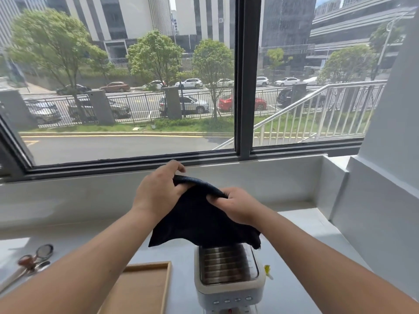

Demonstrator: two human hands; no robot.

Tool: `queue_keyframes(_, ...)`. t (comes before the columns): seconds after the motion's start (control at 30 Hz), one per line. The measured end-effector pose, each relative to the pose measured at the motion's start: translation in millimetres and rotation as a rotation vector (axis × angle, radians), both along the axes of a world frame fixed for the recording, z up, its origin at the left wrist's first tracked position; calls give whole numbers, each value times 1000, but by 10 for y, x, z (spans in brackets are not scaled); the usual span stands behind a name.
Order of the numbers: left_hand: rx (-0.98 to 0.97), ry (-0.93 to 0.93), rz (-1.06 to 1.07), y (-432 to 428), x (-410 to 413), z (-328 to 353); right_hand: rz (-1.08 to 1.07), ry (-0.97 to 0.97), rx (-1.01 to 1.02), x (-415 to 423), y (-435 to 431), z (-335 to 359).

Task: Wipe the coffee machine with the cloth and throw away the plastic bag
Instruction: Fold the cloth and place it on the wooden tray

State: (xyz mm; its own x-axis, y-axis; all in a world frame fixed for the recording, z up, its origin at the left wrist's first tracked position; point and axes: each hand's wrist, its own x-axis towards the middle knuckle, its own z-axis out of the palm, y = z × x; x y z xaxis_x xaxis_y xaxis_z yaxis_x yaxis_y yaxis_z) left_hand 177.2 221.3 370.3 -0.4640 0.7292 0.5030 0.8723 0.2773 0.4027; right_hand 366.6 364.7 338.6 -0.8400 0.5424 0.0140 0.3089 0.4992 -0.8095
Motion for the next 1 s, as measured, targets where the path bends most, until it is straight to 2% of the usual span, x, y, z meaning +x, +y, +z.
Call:
queue_keyframes(0.17,61,-26,81,-238,-262,-35,41,36,-480,-302,-192,84)
queue_keyframes(0.27,68,-55,133,-389,-451,-109,-12,68,-762,-518,-310,69)
queue_keyframes(0.37,7,-82,185,-567,-664,-230,-32,122,-897,-762,-443,49)
queue_keyframes(0.57,-292,-245,310,-936,-1101,-492,-37,258,-1057,-1264,-652,37)
queue_keyframes(0.7,-387,-497,264,-1137,-1377,-625,-81,385,-1187,-1607,-822,42)
queue_keyframes(0.8,-377,-747,216,-1248,-1556,-690,-117,524,-1351,-1834,-948,10)
queue_keyframes(0.93,-186,-1160,53,-1338,-1777,-707,-146,523,-1406,-2088,-1134,-70)
queue_keyframes(1.0,-65,-1288,8,-1357,-1918,-705,-173,520,-1394,-2190,-1186,-83)
